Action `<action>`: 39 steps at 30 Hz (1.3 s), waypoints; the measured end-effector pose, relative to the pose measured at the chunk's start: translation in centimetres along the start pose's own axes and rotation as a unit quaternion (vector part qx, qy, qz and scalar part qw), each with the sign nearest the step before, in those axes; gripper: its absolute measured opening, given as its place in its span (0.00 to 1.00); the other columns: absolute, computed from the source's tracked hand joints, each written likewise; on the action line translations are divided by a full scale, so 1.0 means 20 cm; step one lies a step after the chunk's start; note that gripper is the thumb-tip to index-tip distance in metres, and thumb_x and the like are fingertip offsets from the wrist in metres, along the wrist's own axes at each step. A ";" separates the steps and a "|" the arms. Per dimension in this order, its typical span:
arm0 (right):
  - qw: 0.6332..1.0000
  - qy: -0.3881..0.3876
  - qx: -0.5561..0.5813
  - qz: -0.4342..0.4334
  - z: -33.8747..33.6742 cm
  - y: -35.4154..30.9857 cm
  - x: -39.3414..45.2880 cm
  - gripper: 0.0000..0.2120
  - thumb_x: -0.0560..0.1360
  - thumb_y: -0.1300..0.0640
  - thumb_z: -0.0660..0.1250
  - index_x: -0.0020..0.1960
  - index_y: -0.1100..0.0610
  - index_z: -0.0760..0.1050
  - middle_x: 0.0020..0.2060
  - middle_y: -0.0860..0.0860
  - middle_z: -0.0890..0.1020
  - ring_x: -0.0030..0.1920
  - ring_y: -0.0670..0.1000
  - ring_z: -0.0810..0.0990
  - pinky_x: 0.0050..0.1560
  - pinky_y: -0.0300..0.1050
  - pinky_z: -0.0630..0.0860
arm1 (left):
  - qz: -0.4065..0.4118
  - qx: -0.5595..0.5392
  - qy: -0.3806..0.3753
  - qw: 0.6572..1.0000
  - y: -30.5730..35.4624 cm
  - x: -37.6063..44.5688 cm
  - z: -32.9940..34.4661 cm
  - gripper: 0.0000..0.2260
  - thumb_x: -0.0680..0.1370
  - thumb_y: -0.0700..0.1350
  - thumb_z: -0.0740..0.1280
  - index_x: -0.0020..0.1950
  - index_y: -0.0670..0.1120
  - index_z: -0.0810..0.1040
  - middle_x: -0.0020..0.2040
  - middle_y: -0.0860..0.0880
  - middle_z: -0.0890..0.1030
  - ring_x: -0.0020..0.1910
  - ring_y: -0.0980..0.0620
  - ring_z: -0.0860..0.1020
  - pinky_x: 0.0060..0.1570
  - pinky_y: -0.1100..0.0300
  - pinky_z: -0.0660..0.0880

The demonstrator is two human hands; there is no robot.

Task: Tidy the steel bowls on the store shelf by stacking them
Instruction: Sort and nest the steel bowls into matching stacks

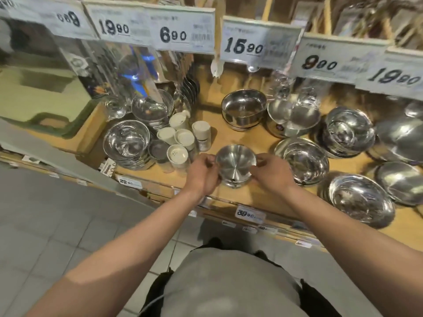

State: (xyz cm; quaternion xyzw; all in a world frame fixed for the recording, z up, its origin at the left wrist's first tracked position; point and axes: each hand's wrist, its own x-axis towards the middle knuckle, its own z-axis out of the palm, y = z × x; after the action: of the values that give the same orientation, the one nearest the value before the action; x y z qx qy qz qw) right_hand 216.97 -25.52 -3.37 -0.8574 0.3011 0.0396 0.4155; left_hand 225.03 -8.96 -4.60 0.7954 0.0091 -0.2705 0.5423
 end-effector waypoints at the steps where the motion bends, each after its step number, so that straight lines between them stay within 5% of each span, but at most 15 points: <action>1: 1.000 0.005 -0.011 0.003 -0.01 0.00 0.00 0.08 0.75 0.53 0.72 0.51 0.55 0.84 0.38 0.50 0.87 0.39 0.47 0.84 0.44 0.40 0.78 | 0.002 0.016 0.011 1.000 0.01 0.01 0.01 0.11 0.80 0.34 0.64 0.42 0.48 0.71 0.38 0.51 0.76 0.35 0.53 0.75 0.29 0.63 0.75; 3: 1.000 0.010 -0.018 0.004 -0.03 -0.01 0.01 0.09 0.74 0.56 0.72 0.53 0.56 0.85 0.40 0.52 0.87 0.42 0.51 0.84 0.45 0.41 0.75 | 0.013 0.074 0.031 0.997 0.01 0.04 0.03 0.10 0.80 0.37 0.65 0.42 0.50 0.72 0.40 0.54 0.77 0.36 0.56 0.75 0.32 0.67 0.74; 7: 1.000 0.021 -0.005 0.001 -0.06 0.00 0.04 0.13 0.73 0.60 0.72 0.57 0.56 0.84 0.36 0.48 0.82 0.32 0.36 0.74 0.33 0.23 0.69 | -0.007 0.098 0.027 0.995 0.01 0.04 0.03 0.06 0.79 0.41 0.66 0.44 0.49 0.74 0.46 0.49 0.81 0.41 0.52 0.81 0.40 0.56 0.82; 11: 1.000 0.006 0.014 0.004 -0.06 0.00 0.06 0.14 0.74 0.63 0.70 0.59 0.58 0.83 0.32 0.45 0.81 0.29 0.33 0.73 0.29 0.20 0.66 | -0.025 0.076 0.019 0.997 0.02 0.03 0.03 0.03 0.79 0.39 0.66 0.51 0.41 0.76 0.52 0.41 0.83 0.50 0.40 0.84 0.50 0.45 0.83; 15: 1.000 0.004 0.024 0.007 -0.06 0.01 0.06 0.11 0.74 0.64 0.69 0.55 0.58 0.84 0.30 0.45 0.81 0.30 0.38 0.77 0.29 0.21 0.67 | -0.014 0.124 0.047 0.991 0.02 0.03 0.04 0.04 0.79 0.40 0.65 0.52 0.43 0.77 0.49 0.47 0.82 0.50 0.46 0.81 0.46 0.57 0.78; 19: 0.998 -0.009 0.053 0.028 -0.06 0.02 0.06 0.13 0.76 0.63 0.68 0.59 0.58 0.81 0.33 0.49 0.84 0.32 0.45 0.83 0.30 0.22 0.70 | -0.022 0.101 0.037 0.994 0.03 0.05 0.04 0.05 0.80 0.39 0.64 0.53 0.43 0.78 0.51 0.45 0.83 0.52 0.43 0.82 0.56 0.46 0.80; 22: 0.995 -0.007 0.083 0.048 -0.05 0.03 0.06 0.15 0.76 0.63 0.69 0.62 0.58 0.80 0.39 0.53 0.86 0.36 0.50 0.86 0.32 0.26 0.76 | -0.021 0.080 0.035 0.996 0.03 0.07 0.04 0.04 0.80 0.40 0.65 0.52 0.43 0.79 0.52 0.42 0.83 0.53 0.40 0.82 0.57 0.44 0.80; 28: 0.991 0.014 0.123 0.059 -0.03 0.05 0.05 0.12 0.75 0.63 0.70 0.58 0.60 0.81 0.35 0.52 0.84 0.23 0.38 0.79 0.25 0.27 0.72 | -0.024 0.066 0.025 0.997 0.02 0.11 0.03 0.04 0.80 0.41 0.65 0.48 0.47 0.79 0.52 0.42 0.84 0.52 0.40 0.83 0.57 0.44 0.80; 36: 0.993 0.016 0.099 0.068 -0.02 0.06 0.04 0.12 0.75 0.57 0.69 0.59 0.54 0.79 0.39 0.55 0.87 0.37 0.52 0.86 0.32 0.33 0.75 | -0.026 0.048 0.013 0.998 0.02 0.13 0.03 0.07 0.80 0.41 0.65 0.44 0.49 0.78 0.49 0.42 0.85 0.44 0.42 0.86 0.45 0.45 0.84; 39: 0.992 0.022 0.104 0.064 0.01 0.07 0.04 0.12 0.75 0.55 0.70 0.59 0.54 0.79 0.39 0.53 0.86 0.36 0.50 0.85 0.34 0.36 0.73 | -0.035 0.042 0.011 0.998 0.02 0.13 0.03 0.06 0.80 0.40 0.66 0.44 0.48 0.78 0.49 0.41 0.85 0.44 0.42 0.86 0.43 0.45 0.84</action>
State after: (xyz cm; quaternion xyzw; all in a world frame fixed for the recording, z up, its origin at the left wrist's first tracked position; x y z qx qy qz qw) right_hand 216.91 -26.52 -4.74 -0.7894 0.3665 0.0155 0.4922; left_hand 227.09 -10.27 -5.53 0.8194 0.0313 -0.2809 0.4987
